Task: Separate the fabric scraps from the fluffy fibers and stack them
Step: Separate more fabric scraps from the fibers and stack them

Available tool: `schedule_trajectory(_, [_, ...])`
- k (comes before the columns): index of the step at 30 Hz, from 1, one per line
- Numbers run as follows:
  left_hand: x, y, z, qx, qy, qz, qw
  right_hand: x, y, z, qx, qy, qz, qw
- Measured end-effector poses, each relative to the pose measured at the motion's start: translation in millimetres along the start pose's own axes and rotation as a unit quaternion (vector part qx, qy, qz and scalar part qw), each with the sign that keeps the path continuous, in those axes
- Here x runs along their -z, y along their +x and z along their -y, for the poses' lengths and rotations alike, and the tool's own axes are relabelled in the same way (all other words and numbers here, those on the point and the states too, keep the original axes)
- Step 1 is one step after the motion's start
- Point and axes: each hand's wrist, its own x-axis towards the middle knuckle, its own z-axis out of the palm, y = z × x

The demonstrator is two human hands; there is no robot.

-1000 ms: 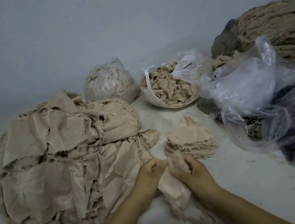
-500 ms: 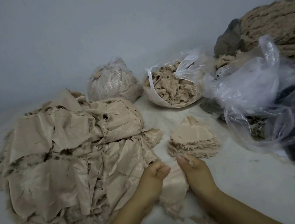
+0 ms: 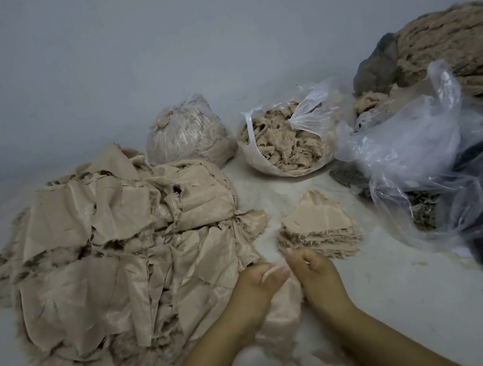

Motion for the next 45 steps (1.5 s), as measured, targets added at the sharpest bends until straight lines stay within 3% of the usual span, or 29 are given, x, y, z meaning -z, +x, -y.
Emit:
schedule_trajectory(3, [0, -1, 2, 0.016, -0.064, -0.030, 0.997, 7, 6, 0, -0.023, 0.039, -0.086, 0.995])
schedule_trajectory(5, [7, 1, 1, 0.033, -0.118, -0.074, 0.990, 14, 5, -2, -0.055, 0.085, -0.097, 0.990])
schedule_trajectory(9, [11, 3, -1, 0.021, -0.123, -0.099, 0.987, 5, -12, -4, -0.101, 0.146, 0.075, 0.981])
schedule_trajectory(11, [5, 2, -3, 0.023, -0.127, -0.110, 0.986, -4, -21, -7, -0.079, 0.106, 0.148, 0.980])
schedule_trajectory(16, [8, 1, -4, 0.105, -0.152, -0.032, 0.982, -6, -20, -11, -0.027, 0.054, 0.121, 0.991])
schedule_trajectory(19, [7, 6, -3, 0.115, -0.128, -0.134, 0.976, -2, -17, -9, 0.007, -0.011, 0.085, 0.996])
schedule_trajectory(23, [28, 18, -7, 0.091, -0.220, -0.285, 0.929, 16, -23, -15, -0.017, -0.055, 0.042, 0.997])
schedule_trajectory(25, [40, 20, -8, 0.064, -0.224, -0.306, 0.923, 23, -31, -12, -0.018, -0.109, 0.072, 0.991])
schedule_trajectory(27, [34, 20, -11, 0.063, -0.232, -0.273, 0.932, 19, -35, -3, -0.018, -0.134, 0.122, 0.983])
schedule_trajectory(30, [8, 19, -11, 0.066, -0.256, -0.218, 0.939, -2, -30, 15, -0.094, -0.017, 0.154, 0.984])
schedule_trajectory(32, [0, 19, -10, 0.048, -0.248, -0.240, 0.937, -8, -27, 19, -0.128, 0.093, 0.144, 0.977])
schedule_trajectory(36, [22, 24, -12, 0.022, -0.283, -0.338, 0.897, 7, -27, 8, -0.125, 0.104, 0.117, 0.980])
schedule_trajectory(38, [25, 24, -9, 0.020, -0.246, -0.347, 0.905, 8, -26, 4, -0.156, 0.119, 0.097, 0.976])
schedule_trajectory(42, [-8, 20, -4, 0.035, -0.222, -0.289, 0.930, -10, -23, 9, -0.176, 0.189, 0.119, 0.959])
schedule_trajectory(45, [-14, 23, -8, 0.044, -0.260, -0.283, 0.922, -12, -13, 15, -0.132, 0.216, -0.007, 0.967])
